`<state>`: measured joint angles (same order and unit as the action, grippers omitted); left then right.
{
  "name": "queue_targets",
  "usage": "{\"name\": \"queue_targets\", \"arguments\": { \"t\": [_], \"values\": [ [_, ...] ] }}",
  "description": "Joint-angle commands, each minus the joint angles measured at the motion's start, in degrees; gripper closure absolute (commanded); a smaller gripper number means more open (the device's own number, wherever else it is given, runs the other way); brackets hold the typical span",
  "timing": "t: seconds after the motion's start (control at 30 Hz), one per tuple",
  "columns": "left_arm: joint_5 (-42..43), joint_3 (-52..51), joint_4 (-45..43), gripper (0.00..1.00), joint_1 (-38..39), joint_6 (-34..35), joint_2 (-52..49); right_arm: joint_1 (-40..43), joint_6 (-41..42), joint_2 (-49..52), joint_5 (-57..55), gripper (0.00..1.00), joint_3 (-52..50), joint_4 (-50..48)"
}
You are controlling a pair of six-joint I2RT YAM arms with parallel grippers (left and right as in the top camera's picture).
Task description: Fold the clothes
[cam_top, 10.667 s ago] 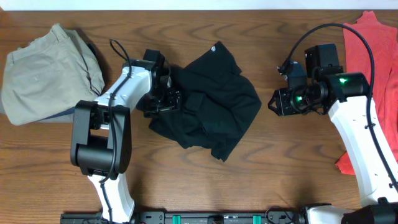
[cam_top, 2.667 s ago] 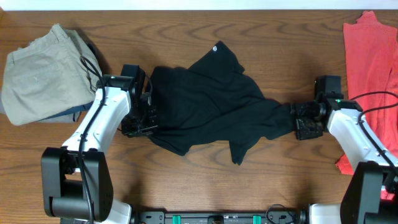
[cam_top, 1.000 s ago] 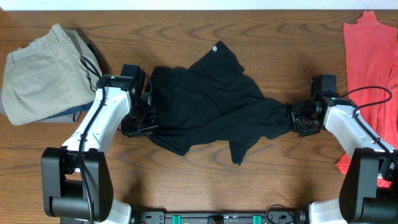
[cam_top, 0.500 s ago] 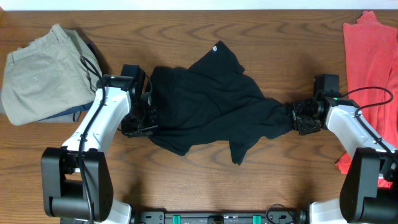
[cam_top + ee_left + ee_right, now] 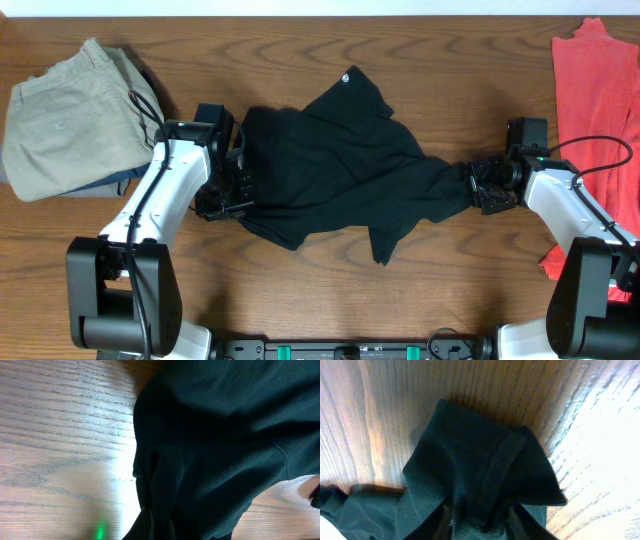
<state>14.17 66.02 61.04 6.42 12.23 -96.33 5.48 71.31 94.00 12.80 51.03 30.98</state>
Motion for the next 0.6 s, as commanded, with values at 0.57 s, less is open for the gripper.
{"name": "queue_targets", "arguments": {
  "t": [0.57],
  "values": [
    [-0.74,-0.35,0.09,0.94,-0.24,0.52,-0.26,2.69,-2.86,-2.12,0.59,0.63,0.72,2.64]
  ]
}}
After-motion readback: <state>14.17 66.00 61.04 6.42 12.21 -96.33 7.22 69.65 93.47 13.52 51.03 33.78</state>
